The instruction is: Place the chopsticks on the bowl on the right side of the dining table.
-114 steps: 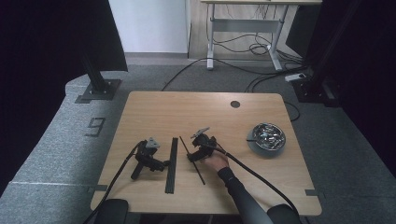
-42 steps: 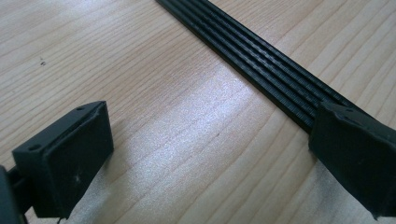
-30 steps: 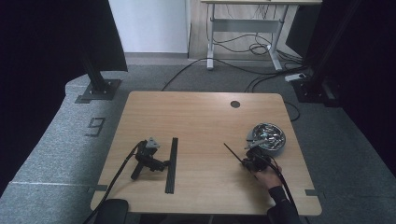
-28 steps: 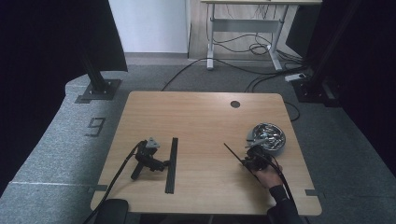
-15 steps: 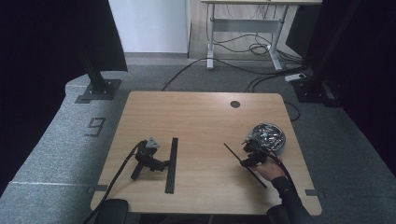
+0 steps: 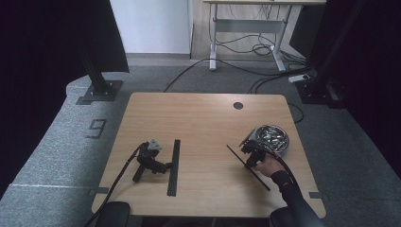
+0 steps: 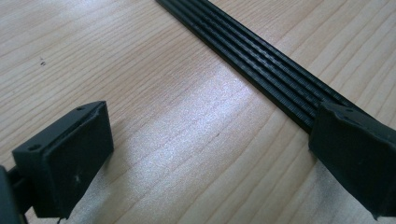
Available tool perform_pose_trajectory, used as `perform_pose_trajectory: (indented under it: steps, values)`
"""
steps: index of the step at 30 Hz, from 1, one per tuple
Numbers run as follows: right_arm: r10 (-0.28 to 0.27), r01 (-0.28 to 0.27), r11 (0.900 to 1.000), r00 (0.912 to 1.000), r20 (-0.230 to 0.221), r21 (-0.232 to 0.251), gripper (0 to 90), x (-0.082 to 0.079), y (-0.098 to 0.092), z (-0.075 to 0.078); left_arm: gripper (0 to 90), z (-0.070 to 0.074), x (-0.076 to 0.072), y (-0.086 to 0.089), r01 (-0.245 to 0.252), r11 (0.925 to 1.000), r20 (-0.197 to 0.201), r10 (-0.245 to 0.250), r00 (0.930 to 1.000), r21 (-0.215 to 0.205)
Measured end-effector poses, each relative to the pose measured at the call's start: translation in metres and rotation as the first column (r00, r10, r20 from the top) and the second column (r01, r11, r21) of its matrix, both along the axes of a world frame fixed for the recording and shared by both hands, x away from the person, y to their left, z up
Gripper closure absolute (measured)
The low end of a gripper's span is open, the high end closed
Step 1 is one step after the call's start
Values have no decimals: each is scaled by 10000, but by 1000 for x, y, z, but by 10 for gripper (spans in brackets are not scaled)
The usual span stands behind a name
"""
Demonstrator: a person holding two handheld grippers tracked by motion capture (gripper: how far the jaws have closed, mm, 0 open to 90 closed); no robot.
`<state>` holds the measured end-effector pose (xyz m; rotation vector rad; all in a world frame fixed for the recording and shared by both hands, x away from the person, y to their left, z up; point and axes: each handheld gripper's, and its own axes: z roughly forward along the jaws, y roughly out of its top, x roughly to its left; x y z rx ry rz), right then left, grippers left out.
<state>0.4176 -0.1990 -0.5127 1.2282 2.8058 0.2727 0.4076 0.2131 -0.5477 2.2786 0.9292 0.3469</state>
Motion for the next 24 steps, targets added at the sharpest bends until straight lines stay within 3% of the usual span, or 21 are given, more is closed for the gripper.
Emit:
perform_pose_trajectory:
  steps: [13, 17, 24]
  values:
    - [77, -109, 9992, 9967, -805, -392, 850, 9, 7, 0, 0, 0, 0, 0, -1, 10000, 3, 1, 10000, 2]
    - [78, -111, 9992, 9965, -831, -392, 853, 9, 7, 0, 0, 0, 0, 0, -1, 10000, 1, 1, 10000, 3]
    - [83, -98, 9994, 9989, -453, -339, 855, 6, 5, 0, 0, 0, 0, 0, 1, 10000, 2, -1, 10000, 3]
